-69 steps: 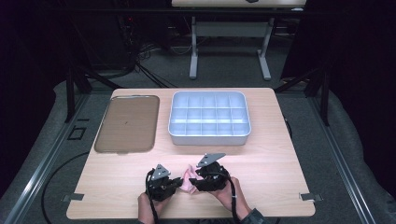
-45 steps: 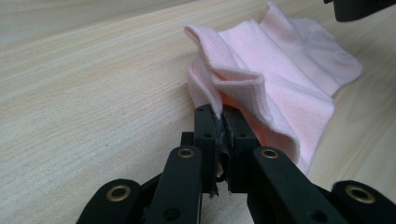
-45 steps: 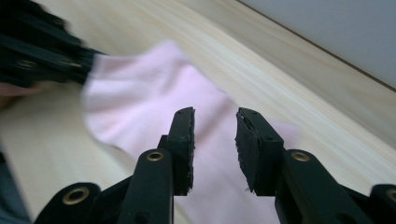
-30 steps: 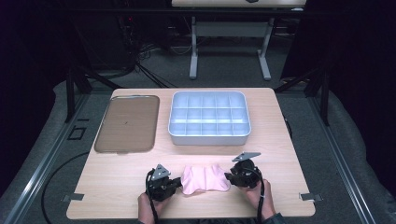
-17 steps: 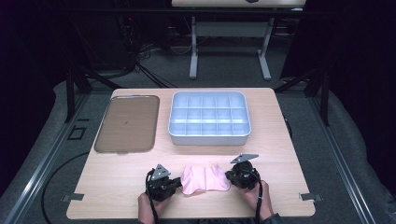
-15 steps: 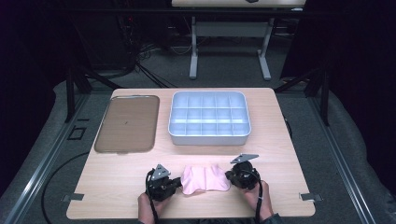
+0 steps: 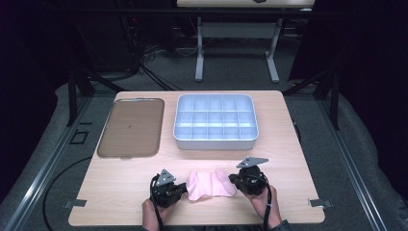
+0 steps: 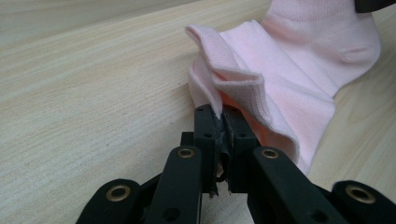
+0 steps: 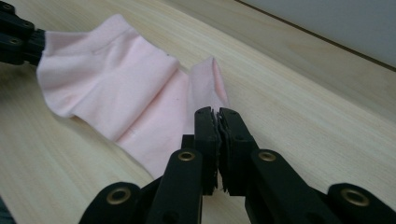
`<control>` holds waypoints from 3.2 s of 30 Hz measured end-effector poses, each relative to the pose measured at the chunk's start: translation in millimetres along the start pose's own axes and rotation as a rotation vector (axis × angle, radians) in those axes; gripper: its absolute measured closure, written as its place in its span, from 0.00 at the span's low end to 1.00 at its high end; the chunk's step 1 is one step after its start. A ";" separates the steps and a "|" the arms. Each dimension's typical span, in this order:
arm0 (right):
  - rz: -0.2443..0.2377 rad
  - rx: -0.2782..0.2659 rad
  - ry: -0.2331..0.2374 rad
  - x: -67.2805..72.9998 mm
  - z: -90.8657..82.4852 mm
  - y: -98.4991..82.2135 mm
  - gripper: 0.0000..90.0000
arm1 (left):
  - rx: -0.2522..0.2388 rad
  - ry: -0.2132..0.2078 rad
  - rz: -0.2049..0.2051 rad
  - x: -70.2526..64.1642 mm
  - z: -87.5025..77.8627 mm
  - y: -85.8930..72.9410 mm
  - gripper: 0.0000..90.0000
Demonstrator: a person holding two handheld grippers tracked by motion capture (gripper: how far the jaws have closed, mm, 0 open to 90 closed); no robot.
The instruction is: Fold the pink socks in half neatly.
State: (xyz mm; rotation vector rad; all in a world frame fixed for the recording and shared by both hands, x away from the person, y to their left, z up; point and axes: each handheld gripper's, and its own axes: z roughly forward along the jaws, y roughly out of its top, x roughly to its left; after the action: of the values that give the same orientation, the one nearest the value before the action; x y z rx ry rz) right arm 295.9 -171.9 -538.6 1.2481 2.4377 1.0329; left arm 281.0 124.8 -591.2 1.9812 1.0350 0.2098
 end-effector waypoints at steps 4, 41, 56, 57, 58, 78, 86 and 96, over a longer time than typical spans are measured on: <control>-0.023 -0.013 0.006 5.8 -2.9 5.9 0.96 | 0.000 0.000 0.001 0.0 0.0 0.0 0.95; -0.169 -0.079 0.148 60.9 20.7 39.8 0.97 | 0.001 -0.002 -0.002 0.5 0.0 0.0 0.95; -0.235 -0.058 0.203 82.5 46.9 47.1 0.97 | 0.002 -0.004 0.003 1.1 -0.1 0.2 0.95; -0.240 -0.050 0.203 84.1 50.0 46.9 0.97 | 0.001 -0.005 -0.002 0.9 0.0 0.1 0.95; -0.239 -0.052 0.201 85.1 51.2 46.5 0.97 | 0.001 -0.005 -0.002 0.9 0.0 0.1 0.95; -0.206 -0.048 0.292 68.3 49.0 38.1 0.68 | 0.004 -0.006 -0.003 1.4 -0.2 0.3 0.95; -0.149 -0.095 0.242 44.1 29.7 33.5 0.73 | 0.003 -0.008 -0.004 1.5 -0.1 0.3 0.95; -0.138 0.048 0.210 38.6 59.8 20.5 0.92 | 0.005 -0.011 -0.011 1.7 0.1 0.5 0.95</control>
State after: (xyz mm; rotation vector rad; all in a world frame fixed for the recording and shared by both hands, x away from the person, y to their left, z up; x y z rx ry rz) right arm 313.3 -104.4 -563.9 1.0134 2.6770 1.1237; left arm 282.4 125.9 -591.3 1.9781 1.0402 0.1906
